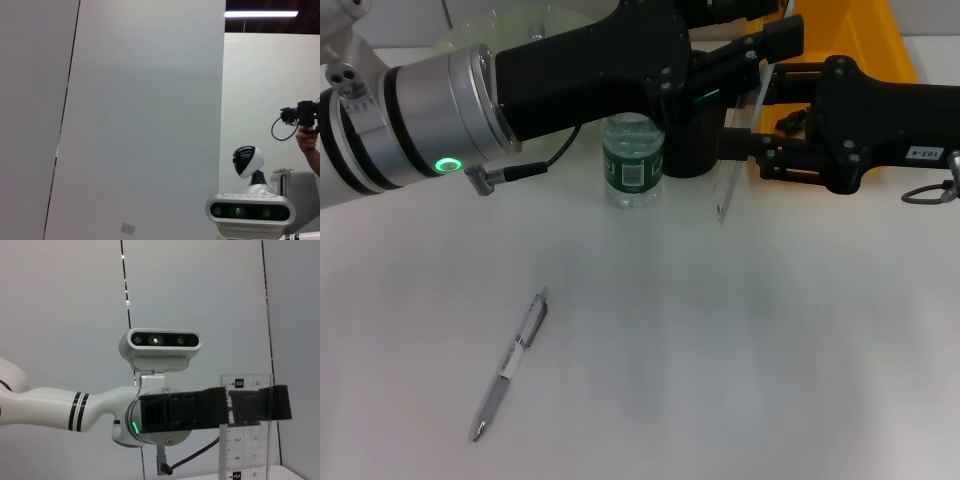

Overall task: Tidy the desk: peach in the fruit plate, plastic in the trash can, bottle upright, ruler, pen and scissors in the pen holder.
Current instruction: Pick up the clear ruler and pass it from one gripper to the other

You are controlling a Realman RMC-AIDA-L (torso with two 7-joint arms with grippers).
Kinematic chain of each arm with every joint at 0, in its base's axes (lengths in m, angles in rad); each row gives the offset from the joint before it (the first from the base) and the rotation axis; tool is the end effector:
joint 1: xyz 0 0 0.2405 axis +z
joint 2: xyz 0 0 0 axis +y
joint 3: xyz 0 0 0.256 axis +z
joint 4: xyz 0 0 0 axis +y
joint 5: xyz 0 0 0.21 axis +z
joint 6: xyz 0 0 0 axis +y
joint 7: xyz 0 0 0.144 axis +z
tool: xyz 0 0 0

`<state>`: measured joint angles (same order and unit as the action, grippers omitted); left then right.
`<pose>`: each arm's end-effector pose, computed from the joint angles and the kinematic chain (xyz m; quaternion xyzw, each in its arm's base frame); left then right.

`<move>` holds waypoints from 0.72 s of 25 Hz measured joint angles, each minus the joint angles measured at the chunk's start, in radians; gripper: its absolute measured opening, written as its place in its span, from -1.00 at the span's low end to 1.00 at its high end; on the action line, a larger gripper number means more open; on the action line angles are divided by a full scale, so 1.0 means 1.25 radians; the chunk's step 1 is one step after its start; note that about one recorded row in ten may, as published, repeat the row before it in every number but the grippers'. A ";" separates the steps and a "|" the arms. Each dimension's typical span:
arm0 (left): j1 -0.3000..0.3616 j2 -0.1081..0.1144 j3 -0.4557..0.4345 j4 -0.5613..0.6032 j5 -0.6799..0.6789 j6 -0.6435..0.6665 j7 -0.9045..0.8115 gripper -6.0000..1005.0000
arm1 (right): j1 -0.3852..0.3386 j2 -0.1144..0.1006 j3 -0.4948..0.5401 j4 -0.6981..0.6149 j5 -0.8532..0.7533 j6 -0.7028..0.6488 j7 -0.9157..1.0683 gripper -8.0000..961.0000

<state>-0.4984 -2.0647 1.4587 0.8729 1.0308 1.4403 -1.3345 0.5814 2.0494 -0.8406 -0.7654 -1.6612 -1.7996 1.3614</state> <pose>-0.1156 0.3302 -0.0091 -0.8802 -0.0584 -0.4680 0.0522 0.1827 0.3330 0.0346 -0.9271 0.0530 0.3675 0.0509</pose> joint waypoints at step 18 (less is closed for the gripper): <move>-0.004 0.000 0.000 0.000 0.000 -0.001 0.004 -0.22 | 0.003 0.002 0.006 0.000 0.000 0.004 -0.010 -0.21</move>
<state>-0.5031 -2.0647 1.4587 0.8728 1.0304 1.4396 -1.3293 0.5851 2.0524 -0.8334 -0.7654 -1.6613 -1.7948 1.3482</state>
